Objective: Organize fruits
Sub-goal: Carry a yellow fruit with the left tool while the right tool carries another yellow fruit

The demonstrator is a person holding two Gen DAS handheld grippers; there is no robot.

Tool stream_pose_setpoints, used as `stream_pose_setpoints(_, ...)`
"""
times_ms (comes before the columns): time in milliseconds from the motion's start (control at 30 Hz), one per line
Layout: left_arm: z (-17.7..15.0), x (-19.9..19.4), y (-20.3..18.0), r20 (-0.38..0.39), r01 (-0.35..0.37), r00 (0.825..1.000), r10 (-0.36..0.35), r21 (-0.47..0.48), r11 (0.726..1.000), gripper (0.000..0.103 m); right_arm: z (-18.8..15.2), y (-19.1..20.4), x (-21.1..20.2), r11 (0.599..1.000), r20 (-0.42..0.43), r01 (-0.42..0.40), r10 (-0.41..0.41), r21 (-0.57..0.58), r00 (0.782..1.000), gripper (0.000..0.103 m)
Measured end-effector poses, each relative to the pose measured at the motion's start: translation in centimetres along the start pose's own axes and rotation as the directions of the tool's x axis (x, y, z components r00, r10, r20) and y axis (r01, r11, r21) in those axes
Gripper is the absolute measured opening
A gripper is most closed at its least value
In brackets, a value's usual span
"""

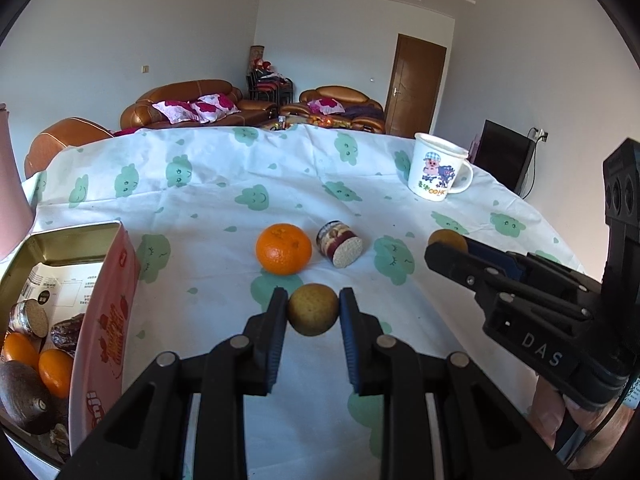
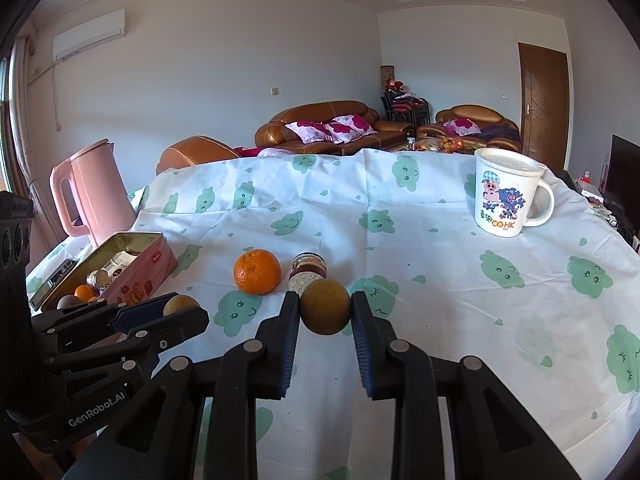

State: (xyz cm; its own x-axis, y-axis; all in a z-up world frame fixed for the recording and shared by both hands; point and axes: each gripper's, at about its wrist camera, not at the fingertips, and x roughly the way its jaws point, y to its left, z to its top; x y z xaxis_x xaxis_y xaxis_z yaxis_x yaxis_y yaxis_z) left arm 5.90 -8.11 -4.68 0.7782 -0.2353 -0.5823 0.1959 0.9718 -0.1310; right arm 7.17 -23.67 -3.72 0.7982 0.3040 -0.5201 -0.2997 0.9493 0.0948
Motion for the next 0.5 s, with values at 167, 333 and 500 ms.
stream_pose_setpoints(167,0.0,-0.5,-0.2,0.026,-0.016,1.000,0.015,0.008,1.000,0.027,0.0,0.1,-0.5,1.000,0.028,-0.005,0.005,-0.009,1.000,0.028)
stream_pose_setpoints(333,-0.1,-0.9,-0.1,0.049,-0.030,0.998,0.029,0.006,1.000,0.027,-0.1,0.2,-0.9,1.000,0.048,-0.009,0.010,-0.016,0.999,0.028)
stream_pose_setpoints(500,-0.2,-1.6,-0.3,0.084,-0.044,0.996,0.042,0.017,0.999,0.027,-0.1,0.2,-1.5,1.000,0.078,-0.011,0.013,-0.023,0.997,0.028)
